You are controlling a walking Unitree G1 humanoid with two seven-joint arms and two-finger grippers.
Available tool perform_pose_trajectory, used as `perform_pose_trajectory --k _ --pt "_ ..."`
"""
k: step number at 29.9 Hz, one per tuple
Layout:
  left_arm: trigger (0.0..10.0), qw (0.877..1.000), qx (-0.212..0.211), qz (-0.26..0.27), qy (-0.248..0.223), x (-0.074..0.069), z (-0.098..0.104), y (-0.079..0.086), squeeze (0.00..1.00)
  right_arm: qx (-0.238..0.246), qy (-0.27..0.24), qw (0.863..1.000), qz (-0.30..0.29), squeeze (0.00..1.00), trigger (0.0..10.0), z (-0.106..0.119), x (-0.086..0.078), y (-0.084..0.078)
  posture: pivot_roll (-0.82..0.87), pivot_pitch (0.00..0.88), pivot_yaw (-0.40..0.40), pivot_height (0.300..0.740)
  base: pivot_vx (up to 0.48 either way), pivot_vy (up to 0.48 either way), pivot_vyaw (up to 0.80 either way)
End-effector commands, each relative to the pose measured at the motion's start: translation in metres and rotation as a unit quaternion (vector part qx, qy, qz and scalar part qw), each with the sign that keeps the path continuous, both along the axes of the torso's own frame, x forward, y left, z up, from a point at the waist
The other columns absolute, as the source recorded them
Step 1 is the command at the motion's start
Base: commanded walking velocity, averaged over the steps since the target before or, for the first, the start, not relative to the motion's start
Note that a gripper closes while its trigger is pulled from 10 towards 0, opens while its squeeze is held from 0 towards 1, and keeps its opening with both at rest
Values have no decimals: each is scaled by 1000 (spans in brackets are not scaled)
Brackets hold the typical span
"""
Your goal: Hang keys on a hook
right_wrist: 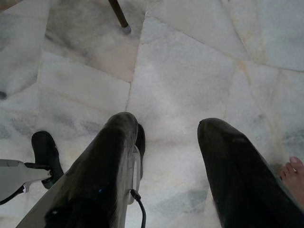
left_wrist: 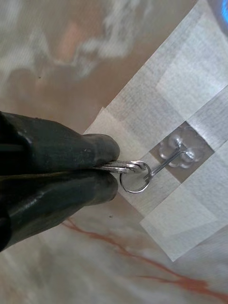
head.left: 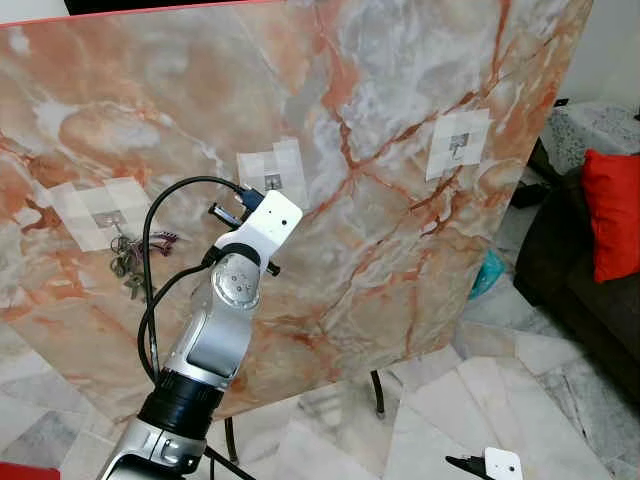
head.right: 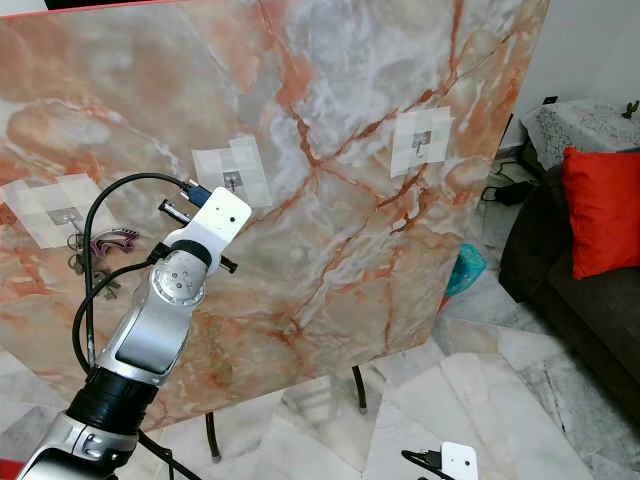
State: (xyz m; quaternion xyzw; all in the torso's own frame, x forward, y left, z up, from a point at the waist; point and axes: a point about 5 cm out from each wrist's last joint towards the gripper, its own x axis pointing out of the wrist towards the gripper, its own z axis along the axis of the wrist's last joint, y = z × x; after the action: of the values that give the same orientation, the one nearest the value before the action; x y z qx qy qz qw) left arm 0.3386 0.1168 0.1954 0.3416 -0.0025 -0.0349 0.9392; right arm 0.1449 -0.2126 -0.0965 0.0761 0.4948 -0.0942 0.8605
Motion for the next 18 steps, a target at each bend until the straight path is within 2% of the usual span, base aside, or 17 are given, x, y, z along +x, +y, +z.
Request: perform_pose_trajectory --k 1,7,8,9,18 --pt "10000 1000 10 1 2 -1 1 0 0 1 -4 1000 -7 0 10000 0 0 0 44 0 -31 740 0 0 0" --pt "10000 999 24 -24 25 -3 -9 -5 0 2 -4 1000 -7 0 10000 0 0 0 44 0 -30 740 0 0 0" --pt "10000 999 20 -24 26 -3 -9 -5 871 2 -5 1000 -8 0 10000 0 0 0 44 0 -30 740 0 0 0" --pt "10000 999 17 -24 24 -3 -8 -5 1000 2 -5 1000 -8 0 10000 0 0 0 44 0 -30 740 0 0 0" --pt "10000 999 22 -25 21 -2 -6 -4 1000 0 -2 1000 -6 0 10000 0 0 -1 46 0 -31 740 0 0 0"
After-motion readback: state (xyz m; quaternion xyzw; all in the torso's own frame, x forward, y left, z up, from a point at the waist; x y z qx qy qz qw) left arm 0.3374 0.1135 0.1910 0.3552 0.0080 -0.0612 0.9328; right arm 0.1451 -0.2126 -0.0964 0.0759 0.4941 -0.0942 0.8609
